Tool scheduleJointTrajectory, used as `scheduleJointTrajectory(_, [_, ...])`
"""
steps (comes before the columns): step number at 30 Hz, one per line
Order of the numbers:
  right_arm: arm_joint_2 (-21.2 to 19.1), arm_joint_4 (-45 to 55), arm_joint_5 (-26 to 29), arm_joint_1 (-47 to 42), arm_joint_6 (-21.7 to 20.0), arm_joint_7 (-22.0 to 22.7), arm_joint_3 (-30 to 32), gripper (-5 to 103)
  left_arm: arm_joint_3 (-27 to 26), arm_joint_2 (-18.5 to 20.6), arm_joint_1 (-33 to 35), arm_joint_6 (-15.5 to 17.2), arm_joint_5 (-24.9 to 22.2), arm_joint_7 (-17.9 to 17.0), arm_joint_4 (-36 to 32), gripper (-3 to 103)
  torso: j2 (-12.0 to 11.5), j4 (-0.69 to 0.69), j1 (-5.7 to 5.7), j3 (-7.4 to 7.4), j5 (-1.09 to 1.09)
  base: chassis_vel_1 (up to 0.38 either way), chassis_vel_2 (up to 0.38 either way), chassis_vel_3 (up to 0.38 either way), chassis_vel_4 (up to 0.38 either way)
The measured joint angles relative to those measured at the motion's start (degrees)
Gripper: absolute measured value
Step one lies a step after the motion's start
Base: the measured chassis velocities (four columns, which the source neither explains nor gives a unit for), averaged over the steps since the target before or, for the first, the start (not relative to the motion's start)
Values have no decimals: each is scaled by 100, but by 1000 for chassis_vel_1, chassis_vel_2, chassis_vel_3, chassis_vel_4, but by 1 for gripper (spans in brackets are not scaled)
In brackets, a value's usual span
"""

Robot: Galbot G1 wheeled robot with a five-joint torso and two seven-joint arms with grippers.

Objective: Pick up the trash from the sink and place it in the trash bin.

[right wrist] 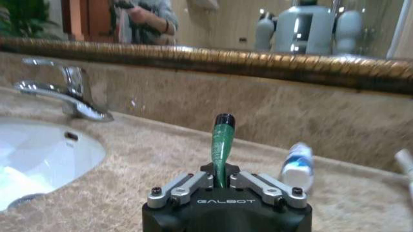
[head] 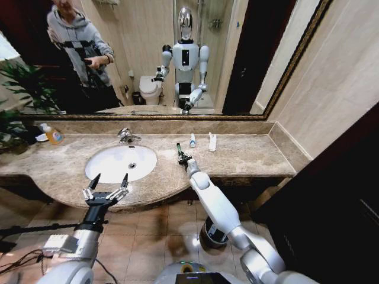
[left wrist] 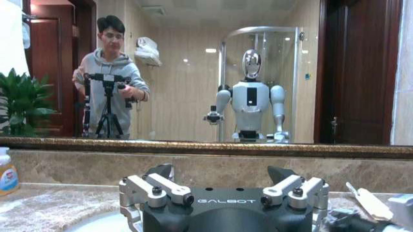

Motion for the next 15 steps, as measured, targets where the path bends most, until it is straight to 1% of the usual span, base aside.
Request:
scheduleJointTrajectory(2, [-281, 490, 19, -264, 75, -110, 114, 8, 0, 0, 0, 0, 0, 0, 0, 100, 0, 0, 0, 0, 0, 0, 0, 0, 0])
scheduleJointTrajectory(3, [-357, 633, 52, -354, 98, -132, 150, 8, 0, 0, 0, 0, 0, 0, 0, 100, 0, 0, 0, 0, 0, 0, 0, 0, 0])
scheduleJointTrajectory(4, [-544, 975, 151, -583, 112, -171, 239, 8, 0, 0, 0, 0, 0, -1, 0, 100, 0, 1, 0, 0, 1, 0, 0, 0, 0])
scheduleJointTrajectory(5, [-544, 975, 151, -583, 112, -171, 239, 8, 0, 0, 0, 0, 0, -1, 0, 100, 0, 1, 0, 0, 1, 0, 0, 0, 0])
scheduleJointTrajectory(6, [-654, 1181, 222, -740, 111, -198, 305, 8, 0, -1, 0, 0, 0, 2, 0, 100, 0, 1, 0, 0, 2, 0, 0, 0, 0])
scheduleJointTrajectory(8, [-1024, 1847, 468, -1319, 81, -256, 519, 8, 0, 0, 0, 0, 0, -1, 0, 100, 0, -2, 0, 0, -1, 0, 0, 0, 0])
scheduleJointTrajectory(9, [-1024, 1847, 468, -1319, 81, -256, 519, 8, 0, 0, 0, 0, 0, -1, 0, 100, 0, -2, 0, 0, -1, 0, 0, 0, 0])
scheduleJointTrajectory(10, [-1254, 2242, 594, -1668, 27, -269, 646, 8, -1, 0, 0, 0, 0, -2, 0, 100, 0, -2, 0, 0, 3, 0, 0, 0, 0])
scheduleJointTrajectory(11, [-1495, 2651, 710, -2018, 5, -269, 778, 8, 0, 0, 0, 0, 0, 1, 0, 100, 0, -2, 0, -1, 1, 0, 0, 0, 0])
scheduleJointTrajectory(12, [-1633, 2945, 751, -2294, 3, -269, 900, 8, 0, 1, 0, 0, 0, 1, 0, 100, 0, -1, -1, -1, 0, 0, 0, 0, 0])
scheduleJointTrajectory(13, [-1633, 2945, 751, -2294, 3, -269, 900, 8, 0, 1, 0, 0, 0, 1, 0, 100, 0, -1, -1, -1, 0, 0, 0, 0, 0])
scheduleJointTrajectory(15, [-1814, 3482, 765, -2991, 45, -266, 1299, 8, 0, 0, 0, 0, 0, 0, 0, 100, 0, -1, 0, -1, 0, 0, 0, 0, 0])
